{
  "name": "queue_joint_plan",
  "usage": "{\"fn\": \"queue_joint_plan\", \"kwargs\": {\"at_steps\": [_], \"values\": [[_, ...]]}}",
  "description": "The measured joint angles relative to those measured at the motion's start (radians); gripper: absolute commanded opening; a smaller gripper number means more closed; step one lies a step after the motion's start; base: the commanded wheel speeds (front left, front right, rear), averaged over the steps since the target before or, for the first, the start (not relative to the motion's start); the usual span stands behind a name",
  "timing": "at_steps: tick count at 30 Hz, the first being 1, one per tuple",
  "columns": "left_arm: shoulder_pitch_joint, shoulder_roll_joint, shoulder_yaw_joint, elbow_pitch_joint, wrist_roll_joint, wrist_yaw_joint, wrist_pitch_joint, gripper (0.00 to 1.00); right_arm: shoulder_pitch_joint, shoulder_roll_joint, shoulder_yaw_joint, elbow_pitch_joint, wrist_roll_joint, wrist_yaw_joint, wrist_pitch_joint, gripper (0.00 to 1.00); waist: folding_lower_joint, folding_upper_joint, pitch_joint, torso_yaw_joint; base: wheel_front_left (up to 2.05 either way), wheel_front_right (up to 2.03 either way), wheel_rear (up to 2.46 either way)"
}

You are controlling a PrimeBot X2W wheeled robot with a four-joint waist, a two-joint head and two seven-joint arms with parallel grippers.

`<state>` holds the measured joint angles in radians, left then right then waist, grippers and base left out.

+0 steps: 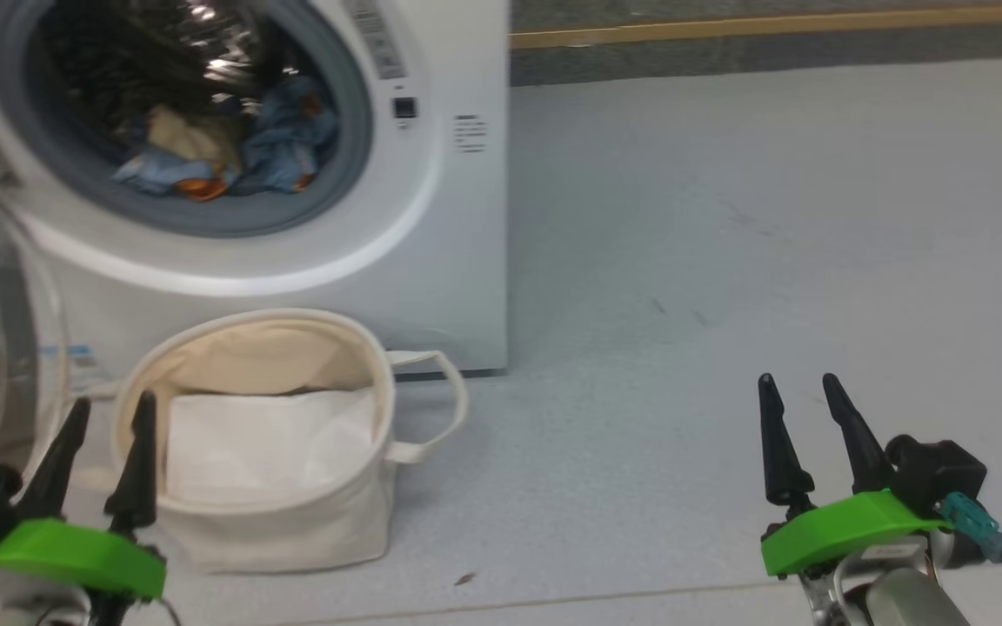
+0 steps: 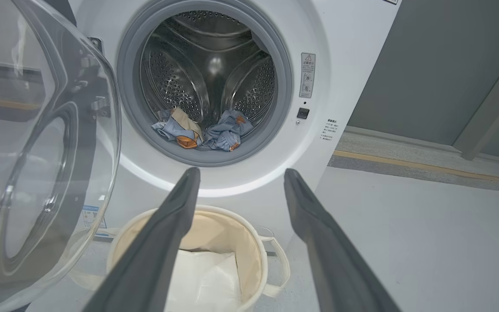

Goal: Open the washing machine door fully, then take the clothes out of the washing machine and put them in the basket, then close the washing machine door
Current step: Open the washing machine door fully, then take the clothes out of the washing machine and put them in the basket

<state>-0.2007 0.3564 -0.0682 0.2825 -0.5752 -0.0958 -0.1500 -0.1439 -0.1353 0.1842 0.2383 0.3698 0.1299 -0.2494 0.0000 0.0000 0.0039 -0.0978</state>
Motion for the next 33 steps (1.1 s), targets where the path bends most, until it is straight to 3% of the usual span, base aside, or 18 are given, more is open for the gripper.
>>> {"fn": "queue_joint_plan", "kwargs": {"at_steps": [3,6,17,33], "values": [[0.045,0.02,0.012,-0.023,0.002,0.027,0.013,1.0,-0.001,0.0,0.005,0.002,0.0,0.0,0.0,1.0,0.0,0.0,0.001,-0.04,0.0,0.0,0.0],[0.063,0.02,0.012,-0.051,0.0,0.025,0.02,1.0,-0.001,0.0,0.004,0.007,0.001,0.0,0.0,1.0,0.0,0.0,-0.003,-0.057,0.0,0.0,0.0],[0.121,0.02,-0.015,-0.066,-0.019,0.019,0.043,1.0,-0.001,-0.002,0.004,0.016,0.002,0.0,0.0,1.0,0.0,0.0,-0.057,-0.027,0.0,0.0,0.0],[0.119,0.028,-0.022,-0.059,-0.046,0.003,0.048,1.0,-0.001,-0.005,0.004,0.022,0.002,0.0,0.0,1.0,0.0,0.0,-0.046,-0.03,0.0,0.0,0.0]]}}
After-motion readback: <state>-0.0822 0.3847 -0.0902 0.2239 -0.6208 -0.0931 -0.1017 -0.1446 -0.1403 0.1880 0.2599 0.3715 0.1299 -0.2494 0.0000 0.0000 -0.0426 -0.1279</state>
